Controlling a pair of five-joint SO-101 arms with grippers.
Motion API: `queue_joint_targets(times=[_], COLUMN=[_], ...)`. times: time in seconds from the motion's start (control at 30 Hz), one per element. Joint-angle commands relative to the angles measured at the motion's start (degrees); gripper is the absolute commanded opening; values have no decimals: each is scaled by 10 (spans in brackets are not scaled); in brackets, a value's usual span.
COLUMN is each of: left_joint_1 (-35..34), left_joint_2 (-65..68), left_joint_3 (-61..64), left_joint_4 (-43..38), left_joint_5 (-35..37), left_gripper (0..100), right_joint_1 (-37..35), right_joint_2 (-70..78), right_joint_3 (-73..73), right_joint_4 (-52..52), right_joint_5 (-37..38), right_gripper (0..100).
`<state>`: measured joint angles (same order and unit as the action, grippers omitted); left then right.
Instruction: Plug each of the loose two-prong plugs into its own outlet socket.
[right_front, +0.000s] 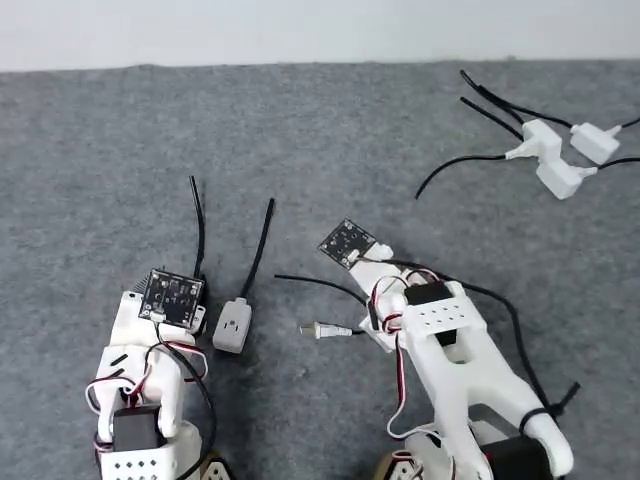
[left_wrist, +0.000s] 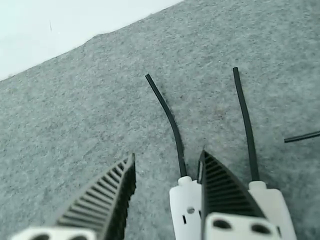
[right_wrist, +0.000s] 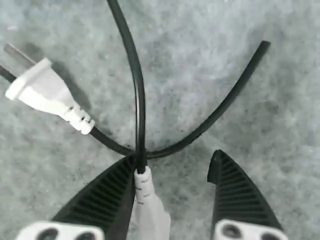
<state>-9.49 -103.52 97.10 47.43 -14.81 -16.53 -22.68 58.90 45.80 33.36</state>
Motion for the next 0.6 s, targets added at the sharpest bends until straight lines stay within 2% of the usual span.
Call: queue_joint_targets(times=[0.0, 0.13, 0.23, 0.33, 0.57], left_joint_1=[2, 3, 3, 3, 4], left_joint_2=[-8, -8, -8, -8, -8], left_joint_3=[-7, -7, -7, -7, -7], left_joint_4=[-17, -17, -17, -17, -17], left_joint_5=[-6, -6, -6, -6, -6], left_gripper=[195, 195, 195, 195, 195], right_joint_1=[-1, -44, -65, -78, -81], right_joint_2=[-15, -11, -16, -11, -12], right_joint_3=[-8, -10, -11, -22, -25], right_joint_4=[24, 51, 47, 52, 58], right_joint_5=[5, 0, -43, -67, -68], right_gripper=[195, 197, 197, 198, 206])
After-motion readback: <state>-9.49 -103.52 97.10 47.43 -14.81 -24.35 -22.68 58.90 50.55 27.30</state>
